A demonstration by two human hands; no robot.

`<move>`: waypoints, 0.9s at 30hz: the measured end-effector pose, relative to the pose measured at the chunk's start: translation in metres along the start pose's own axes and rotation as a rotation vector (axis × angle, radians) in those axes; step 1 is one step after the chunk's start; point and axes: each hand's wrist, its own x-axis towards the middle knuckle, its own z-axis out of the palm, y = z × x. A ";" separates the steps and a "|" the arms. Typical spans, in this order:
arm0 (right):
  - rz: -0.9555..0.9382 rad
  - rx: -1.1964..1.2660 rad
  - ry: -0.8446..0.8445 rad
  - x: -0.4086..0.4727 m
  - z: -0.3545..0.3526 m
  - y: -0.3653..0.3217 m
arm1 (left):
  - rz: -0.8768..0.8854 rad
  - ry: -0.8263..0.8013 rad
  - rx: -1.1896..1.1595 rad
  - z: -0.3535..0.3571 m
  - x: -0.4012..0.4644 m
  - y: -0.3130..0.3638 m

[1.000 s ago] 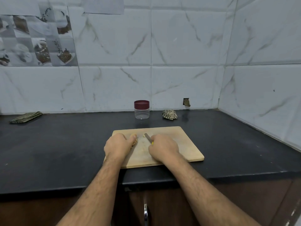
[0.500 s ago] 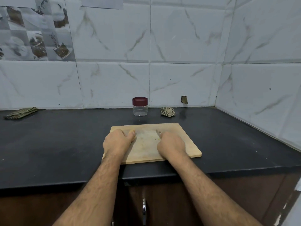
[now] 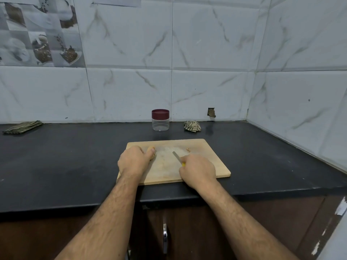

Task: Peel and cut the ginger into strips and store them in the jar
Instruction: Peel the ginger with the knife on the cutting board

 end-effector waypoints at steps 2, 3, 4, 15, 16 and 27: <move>0.037 -0.005 -0.005 0.001 -0.003 0.008 | -0.001 0.001 0.000 -0.001 -0.001 0.000; 0.056 0.000 -0.009 0.002 -0.006 0.012 | -0.002 0.002 0.001 -0.001 -0.001 0.000; 0.073 0.002 -0.012 0.002 -0.008 0.016 | 0.000 0.003 0.002 -0.001 -0.001 0.000; 0.062 0.033 -0.003 -0.006 -0.015 0.029 | 0.004 0.009 0.016 0.002 0.001 -0.001; 0.026 0.037 -0.003 -0.008 -0.013 0.025 | 0.005 0.010 0.016 0.002 0.002 -0.001; 0.074 0.032 -0.051 -0.009 -0.023 0.039 | 0.001 0.007 -0.004 -0.001 -0.001 0.000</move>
